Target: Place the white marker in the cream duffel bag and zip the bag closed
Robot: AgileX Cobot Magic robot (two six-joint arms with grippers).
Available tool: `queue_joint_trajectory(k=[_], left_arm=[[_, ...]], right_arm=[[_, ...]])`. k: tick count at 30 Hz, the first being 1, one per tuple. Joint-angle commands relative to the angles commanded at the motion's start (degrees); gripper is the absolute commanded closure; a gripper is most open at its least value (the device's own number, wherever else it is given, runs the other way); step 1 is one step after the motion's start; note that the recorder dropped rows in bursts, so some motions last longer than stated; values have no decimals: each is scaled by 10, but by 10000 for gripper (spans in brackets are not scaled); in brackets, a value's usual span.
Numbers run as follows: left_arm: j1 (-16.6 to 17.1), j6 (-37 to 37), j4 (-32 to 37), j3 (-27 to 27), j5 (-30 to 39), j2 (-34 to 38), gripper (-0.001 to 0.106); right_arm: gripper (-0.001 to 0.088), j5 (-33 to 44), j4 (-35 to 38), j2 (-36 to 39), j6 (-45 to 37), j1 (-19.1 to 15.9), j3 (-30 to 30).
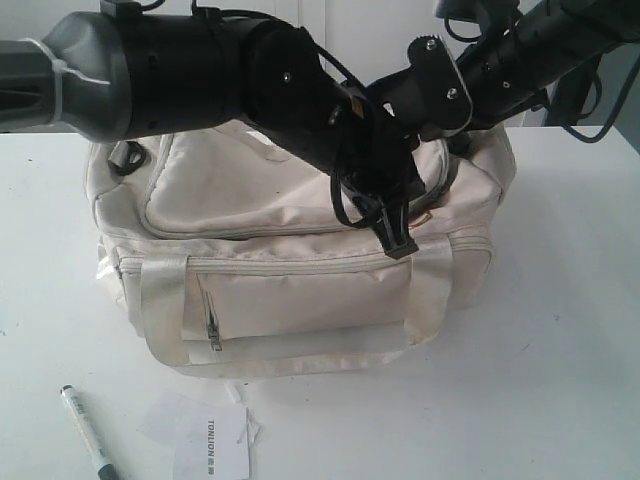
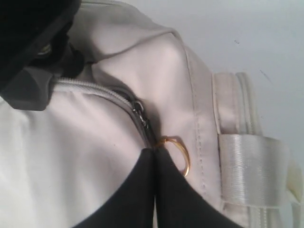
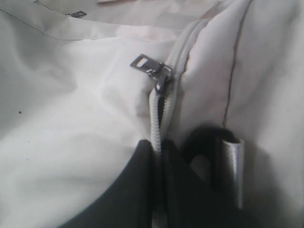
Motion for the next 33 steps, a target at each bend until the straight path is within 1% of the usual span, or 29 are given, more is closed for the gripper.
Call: queue_joint_trajectory(k=[2,3,4,6,8,9,10,12,15,19,23,26,28,29,33], left_arm=[[0,-9,0,0,17,0,1051],[0,-7,0,0,24,0,1033],[0,5,3,0,33,0,984],[0,44,3,0,40,4,831],[0,101,3,0,45,10,622],[0,122,3,0,43,14,568],[0,148,3,0,43,19,547],[0,191,3,0,41,27,547],[0,216,2,0,33,37,547],[0,219,3,0,1,46,547],[-1,212,-2,0,-55,47,533],[-1,212,-2,0,-80,51,544],[-1,211,-2,0,-88,55,579],[-1,208,-2,0,-90,56,616],[-1,202,-6,0,-76,56,818]], right_arm=[[868,-1,0,0,0,0,0],[868,-1,0,0,0,0,0],[868,-3,0,0,0,0,0],[868,-6,0,0,0,0,0],[868,-7,0,0,0,0,0],[868,-7,0,0,0,0,0],[868,-7,0,0,0,0,0],[868,-7,0,0,0,0,0],[868,-7,0,0,0,0,0],[868,-7,0,0,0,0,0],[868,-7,0,0,0,0,0],[868,-8,1,0,0,0,0],[868,-8,1,0,0,0,0],[868,-8,1,0,0,0,0],[868,-8,1,0,0,0,0]])
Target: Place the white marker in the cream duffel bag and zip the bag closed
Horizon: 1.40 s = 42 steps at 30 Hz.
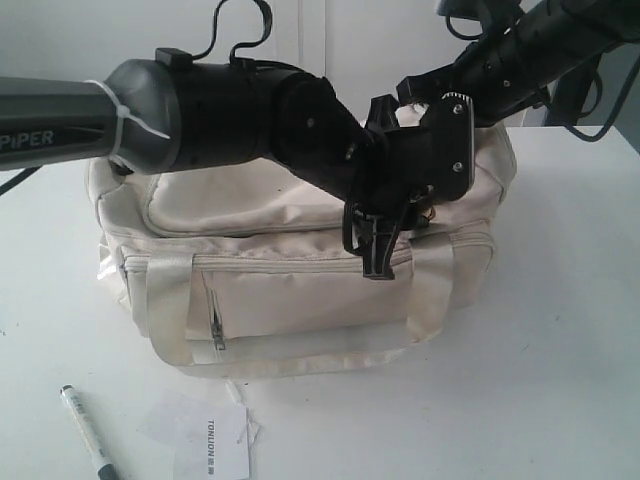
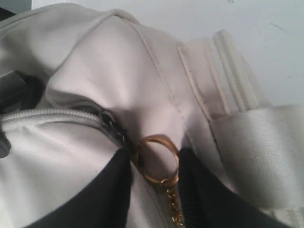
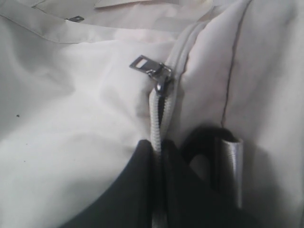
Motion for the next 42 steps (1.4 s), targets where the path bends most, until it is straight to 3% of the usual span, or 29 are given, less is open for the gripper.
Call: queue_joint_trajectory(k=[4,22,25,27,30,32,36,42], left_arm=[[0,0,0,0,28,0,1053],[0,-81,8,0,63,-44,1053],[0,-191,8,0,95,-44,922],[0,-306,8,0,100,-43,695],[0,-421,8,0,82,-43,337],[1,-443,8,0,60,-43,333],[1,-487,4,0,24,-36,527],[1,-551,0,-2,25,-12,452]], right_arm=[[868,0,0,0,0,0,0],[868,0,-2,0,0,0,0],[868,-2,-1,0,0,0,0],[868,-5,-1,0,0,0,0],[868,-7,-1,0,0,0,0],[868,-7,-1,0,0,0,0],[868,-7,-1,0,0,0,0],[868,-8,-1,0,0,0,0]])
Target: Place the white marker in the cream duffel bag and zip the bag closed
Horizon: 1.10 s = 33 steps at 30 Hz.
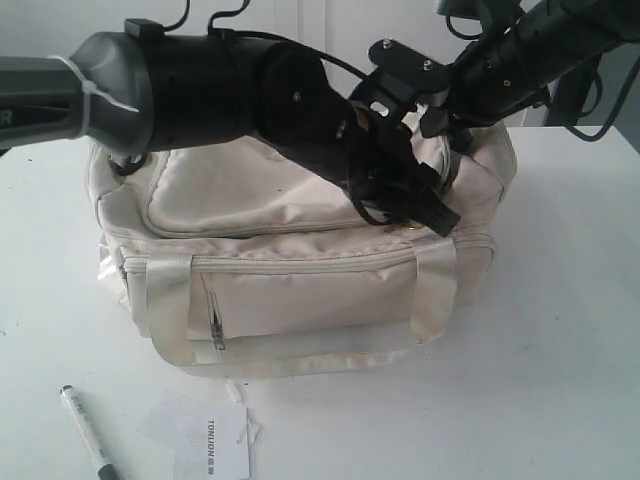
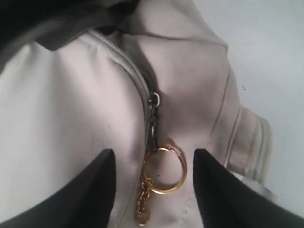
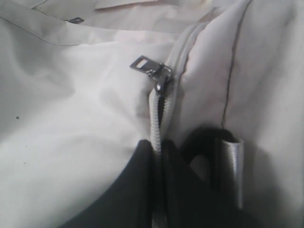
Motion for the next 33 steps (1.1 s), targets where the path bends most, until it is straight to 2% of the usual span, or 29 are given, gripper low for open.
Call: queue_joint_trajectory(k=[2,4,7,10,14,17,19,22,23,25,29,33], left_arm=[[-1,-36,-9,0,10,4,406],[-1,-41,-29,-1,16,8,373],[0,-54,-75,-1,13,12,366],[-1,-52,-87,-2,18,9,366],[-1,-37,-61,-22,47,-1,367],[-1,-34,17,-48,127,-27,385],[-1,-34,34,-48,155,-43,386],[-1,-38,7,-48,181,-55,386],[-1,-38,-22,-48,198,-55,386],[-1,-38,-60,-37,191,-55,386],[-1,-87,-65,-33,150,-43,365],[-1,-61,-65,-33,91,-33,294]], right_arm=[[868,0,0,0,0,0,0],[868,0,0,0,0,0,0],[868,0,0,0,0,0,0],[868,1,0,0,0,0,0],[868,2,4,0,0,0,-1],[868,0,19,-5,0,0,-14],[868,-3,30,-10,0,0,-26],[868,-5,28,-10,0,0,-27],[868,-4,28,-10,0,0,-27],[868,-2,33,-10,0,0,-27],[868,11,42,-11,0,0,-27],[868,18,50,-15,0,0,-27]])
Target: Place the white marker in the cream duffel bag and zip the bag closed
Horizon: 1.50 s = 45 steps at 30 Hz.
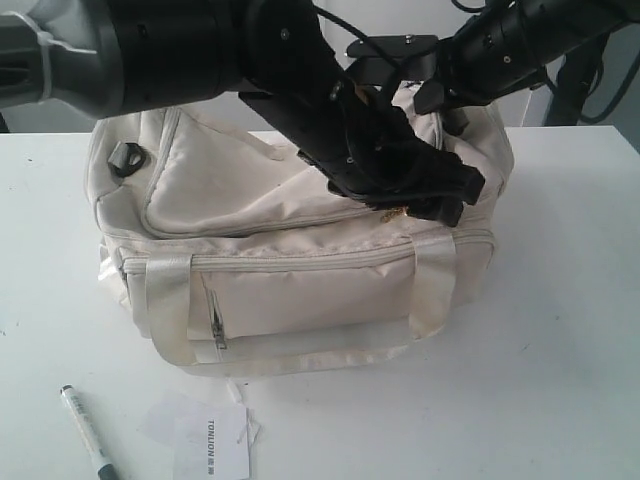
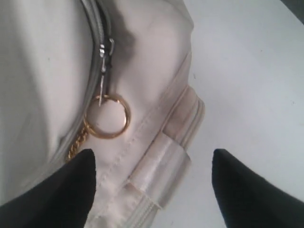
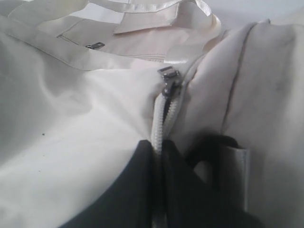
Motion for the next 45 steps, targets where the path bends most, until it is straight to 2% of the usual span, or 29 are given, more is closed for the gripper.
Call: queue_joint_trajectory(k=[4,11,15,25,30,35,40,42,45], left_arm=[[0,-17,-1,0,7,8,243],[0,-48,-44,0,20,10,246],[0,-90,-43,0,25,17,246],[1,-135,-43,0,-39,38,246],[1,-194,-50,0,-52,46,246],[5,-194,-59,0,-52,47,255],[29,-160,-113,0,-26,47,275],[36,-118,-169,0,-20,47,275],[49,-16,-290,0,-21,47,275]], right_arm=[[868,1,0,-2,0,0,0],[868,1,0,-2,0,0,0],[868,0,0,-2,0,0,0],[868,0,0,-2,0,0,0],[868,0,0,-2,0,0,0],[868,-1,0,-2,0,0,0],[868,-1,0,-2,0,0,0],[868,-3,0,-2,0,0,0],[868,-3,0,-2,0,0,0]])
